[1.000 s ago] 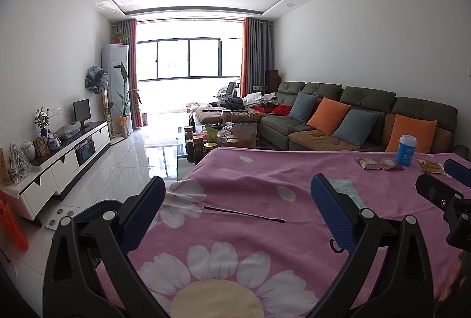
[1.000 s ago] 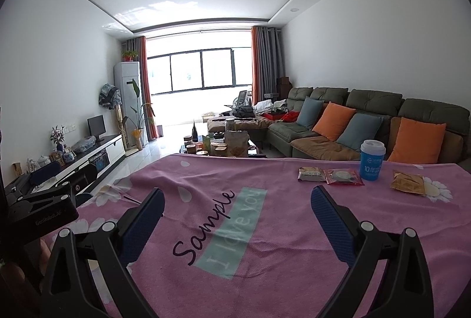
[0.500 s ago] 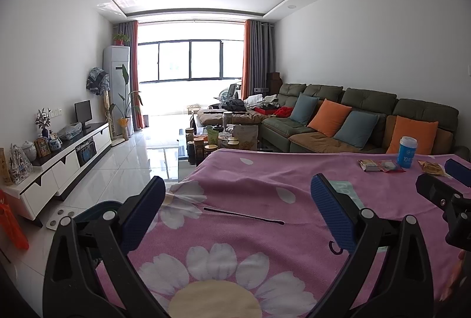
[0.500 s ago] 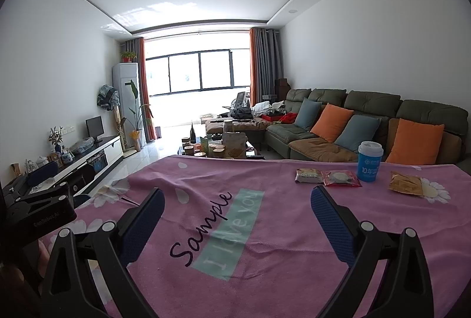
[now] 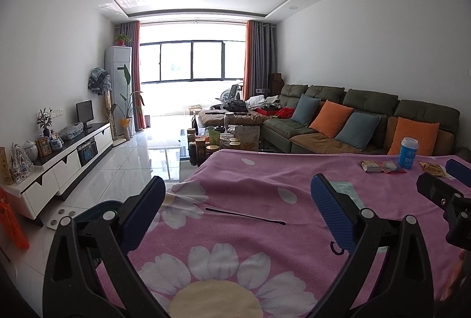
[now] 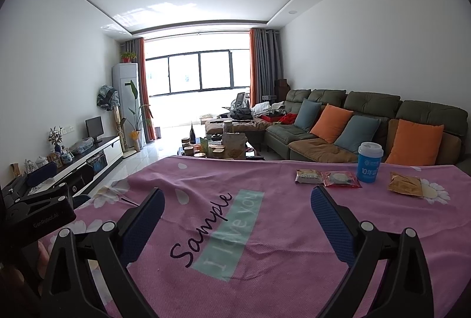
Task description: Collect trash
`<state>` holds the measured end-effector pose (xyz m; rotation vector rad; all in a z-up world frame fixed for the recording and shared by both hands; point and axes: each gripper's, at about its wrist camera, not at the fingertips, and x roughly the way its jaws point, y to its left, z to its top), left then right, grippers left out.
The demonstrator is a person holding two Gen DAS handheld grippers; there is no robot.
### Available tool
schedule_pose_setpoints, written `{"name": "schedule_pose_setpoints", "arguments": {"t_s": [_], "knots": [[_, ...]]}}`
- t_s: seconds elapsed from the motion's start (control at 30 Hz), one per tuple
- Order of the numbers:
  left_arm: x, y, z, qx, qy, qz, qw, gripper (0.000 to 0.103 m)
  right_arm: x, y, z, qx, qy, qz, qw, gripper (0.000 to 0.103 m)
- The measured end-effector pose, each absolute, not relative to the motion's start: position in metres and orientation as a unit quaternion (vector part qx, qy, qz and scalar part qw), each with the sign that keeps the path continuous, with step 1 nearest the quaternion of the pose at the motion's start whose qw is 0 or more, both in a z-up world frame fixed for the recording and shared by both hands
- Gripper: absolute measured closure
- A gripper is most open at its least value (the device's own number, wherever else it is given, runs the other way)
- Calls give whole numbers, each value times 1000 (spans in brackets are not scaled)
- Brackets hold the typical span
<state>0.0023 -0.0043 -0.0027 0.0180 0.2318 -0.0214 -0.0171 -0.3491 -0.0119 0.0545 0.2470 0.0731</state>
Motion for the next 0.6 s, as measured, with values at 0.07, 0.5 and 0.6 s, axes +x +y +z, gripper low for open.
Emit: {"name": "schedule_pose_setpoints", "arguments": {"t_s": [0.07,0.5,0.6], "knots": [[2,-5,-2,9,116,-10,993,6,-17,-349,-12,27,123,37,991,7],[2,-3,-2,8,114,-8,993,6,-17,-347,-11,28,124,36,991,7],[2,-3,-3,9,114,-9,993,6,-17,-347,-11,27,124,37,991,7]]}}
